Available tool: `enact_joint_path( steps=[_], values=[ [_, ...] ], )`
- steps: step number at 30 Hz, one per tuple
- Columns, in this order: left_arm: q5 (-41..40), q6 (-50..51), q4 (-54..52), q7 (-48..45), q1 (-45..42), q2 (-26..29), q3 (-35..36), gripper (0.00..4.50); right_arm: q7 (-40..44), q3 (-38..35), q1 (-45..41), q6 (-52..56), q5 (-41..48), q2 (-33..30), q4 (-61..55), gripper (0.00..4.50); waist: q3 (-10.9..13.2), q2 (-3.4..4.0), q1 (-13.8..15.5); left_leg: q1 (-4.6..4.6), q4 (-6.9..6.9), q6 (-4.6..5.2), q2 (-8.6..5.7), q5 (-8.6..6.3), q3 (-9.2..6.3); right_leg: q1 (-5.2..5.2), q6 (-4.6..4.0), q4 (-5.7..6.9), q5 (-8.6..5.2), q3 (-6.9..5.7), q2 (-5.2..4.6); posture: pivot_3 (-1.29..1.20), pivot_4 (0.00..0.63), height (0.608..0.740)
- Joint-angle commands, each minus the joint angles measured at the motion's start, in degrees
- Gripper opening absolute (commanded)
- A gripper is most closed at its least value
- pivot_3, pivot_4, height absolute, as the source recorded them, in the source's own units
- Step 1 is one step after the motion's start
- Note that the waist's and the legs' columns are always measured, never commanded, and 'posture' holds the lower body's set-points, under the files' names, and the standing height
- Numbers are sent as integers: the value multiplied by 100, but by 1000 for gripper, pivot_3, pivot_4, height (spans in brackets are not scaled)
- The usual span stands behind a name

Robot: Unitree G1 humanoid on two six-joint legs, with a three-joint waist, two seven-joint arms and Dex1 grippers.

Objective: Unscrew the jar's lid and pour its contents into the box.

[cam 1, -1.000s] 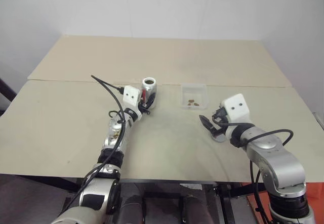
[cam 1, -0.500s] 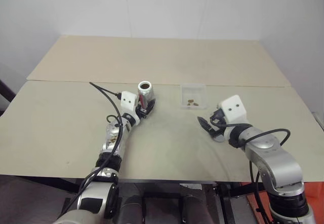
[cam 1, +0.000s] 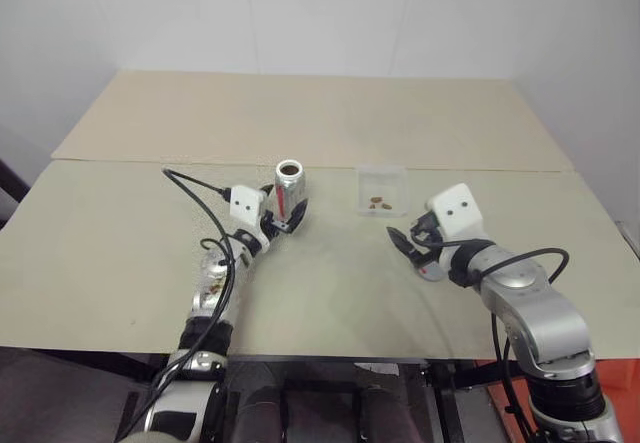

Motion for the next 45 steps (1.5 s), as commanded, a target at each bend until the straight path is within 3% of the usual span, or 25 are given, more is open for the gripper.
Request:
enact_joint_path(
  steps=[1,7,11,15,20,25,33,38,45],
  values=[
    [-212,505,-1164,110,417,59,-19,4459,60,18,-95,-239,-65,-16,-66,4500,0,0,-18,0,0,0,1,0,0,0,0,0,0,0,0,0,150,740],
    [-627,1235,-3097,-14,1515,520,175,4459,225,31,-115,-271,-46,-127,-50,4500,0,0,-41,1,-4,0,6,0,2,-3,-1,0,-1,2,0,0,150,740],
    [-1391,1661,-4233,-975,2141,1424,289,4459,761,-263,122,-304,156,-667,-355,4500,0,1,-15,4,-7,-1,9,0,7,-5,-6,-1,-1,3,1,0,150,740],
    [-2148,1869,-4798,-1725,2561,2213,671,4459,1754,-1001,600,-791,593,-1418,-333,4500,1,1,33,3,-8,-1,9,-1,11,-2,-11,-12,-5,1,-3,0,150,740],
    [-2624,2026,-4995,-2119,2958,2723,1093,4459,3300,-1839,1415,-2405,788,-2304,31,4500,0,1,29,12,-13,-1,10,-1,15,-1,-16,-13,-13,2,-2,0,150,740],
    [-2338,1987,-4834,-2104,2952,3028,1145,4459,4131,-2104,1825,-3183,831,-2739,338,4500,0,1,25,21,-15,-1,11,-1,16,5,2,-12,-33,4,0,0,150,740],
    [-2426,2043,-4692,-2623,2966,3434,1146,4459,4220,-1854,2041,-3000,745,-2833,218,4500,1,0,41,21,-15,-2,12,-1,19,3,-5,-12,-32,7,0,0,150,740],
    [-2447,2354,-4677,-2266,2850,3344,1108,4459,4215,-1810,1952,-2678,828,-2974,-70,4500,1,1,51,22,-16,-2,14,-1,19,1,-9,-11,-35,7,1,0,150,740],
    [-2517,2516,-4607,-2345,2888,3615,1460,4459,4112,-2218,1798,-1731,1572,-3108,-678,4500,1,-1,63,21,-19,-2,14,-1,20,-1,-12,-12,-32,7,0,0,150,740]
  ],
)
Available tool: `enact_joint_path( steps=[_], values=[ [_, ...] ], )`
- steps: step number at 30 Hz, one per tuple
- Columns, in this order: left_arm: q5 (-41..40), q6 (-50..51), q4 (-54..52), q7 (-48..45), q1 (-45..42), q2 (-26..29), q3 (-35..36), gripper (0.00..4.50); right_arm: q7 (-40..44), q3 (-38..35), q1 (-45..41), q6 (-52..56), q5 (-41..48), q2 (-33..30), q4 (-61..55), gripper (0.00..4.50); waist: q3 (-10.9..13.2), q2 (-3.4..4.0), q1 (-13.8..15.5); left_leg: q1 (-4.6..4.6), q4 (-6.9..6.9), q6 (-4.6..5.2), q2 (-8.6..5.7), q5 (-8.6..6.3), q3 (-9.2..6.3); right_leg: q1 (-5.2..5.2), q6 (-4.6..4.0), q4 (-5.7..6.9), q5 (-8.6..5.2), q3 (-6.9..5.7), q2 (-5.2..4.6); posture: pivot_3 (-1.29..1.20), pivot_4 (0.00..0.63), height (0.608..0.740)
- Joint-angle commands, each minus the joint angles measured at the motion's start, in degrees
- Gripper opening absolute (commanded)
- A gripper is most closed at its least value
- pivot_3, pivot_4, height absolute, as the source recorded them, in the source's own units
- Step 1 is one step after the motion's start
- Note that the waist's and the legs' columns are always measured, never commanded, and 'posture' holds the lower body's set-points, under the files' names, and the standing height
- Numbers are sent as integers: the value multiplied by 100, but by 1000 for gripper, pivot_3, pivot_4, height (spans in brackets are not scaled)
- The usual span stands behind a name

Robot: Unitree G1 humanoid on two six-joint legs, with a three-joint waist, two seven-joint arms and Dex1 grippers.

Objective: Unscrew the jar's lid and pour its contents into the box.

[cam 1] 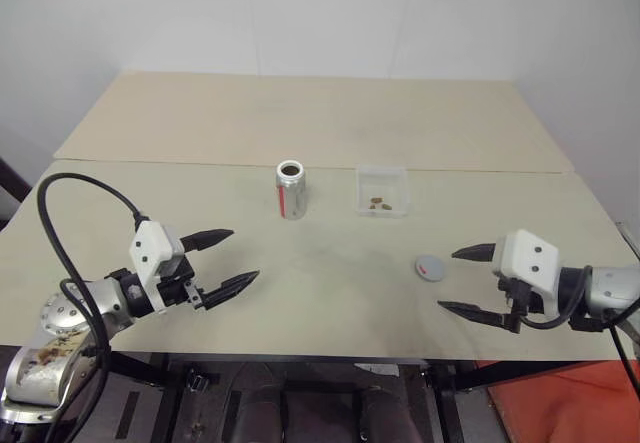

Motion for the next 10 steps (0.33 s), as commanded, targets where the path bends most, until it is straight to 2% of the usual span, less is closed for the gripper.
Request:
enact_joint_path(
  steps=[1,4,6,8,10],
  values=[
    [-223,214,-40,130,-81,113,419,4459,32,-402,-150,202,389,-104,-264,4500,0,0,4,0,0,0,0,0,0,0,-4,0,-3,0,0,0,150,740],
    [-471,257,-256,9,-62,152,619,4459,313,-352,-233,26,626,-118,-199,4500,0,-1,16,0,0,0,1,0,0,1,-15,-1,-14,0,0,0,150,740],
    [-580,390,-512,177,72,122,758,4459,297,-81,-333,-164,449,-104,-66,4500,0,-1,16,0,0,0,1,0,1,0,-16,-2,-14,0,0,0,150,740],
    [-367,394,-703,406,246,101,814,4459,213,189,-443,-329,181,-133,-7,4500,0,-1,5,0,-1,0,2,0,2,2,-16,-2,-13,1,-1,0,150,740],
    [-182,403,-873,555,474,129,894,4459,304,321,-621,-445,275,-49,31,4500,0,-1,2,1,-3,0,1,0,3,0,-17,-2,-13,2,-1,0,150,740]
  ],
)
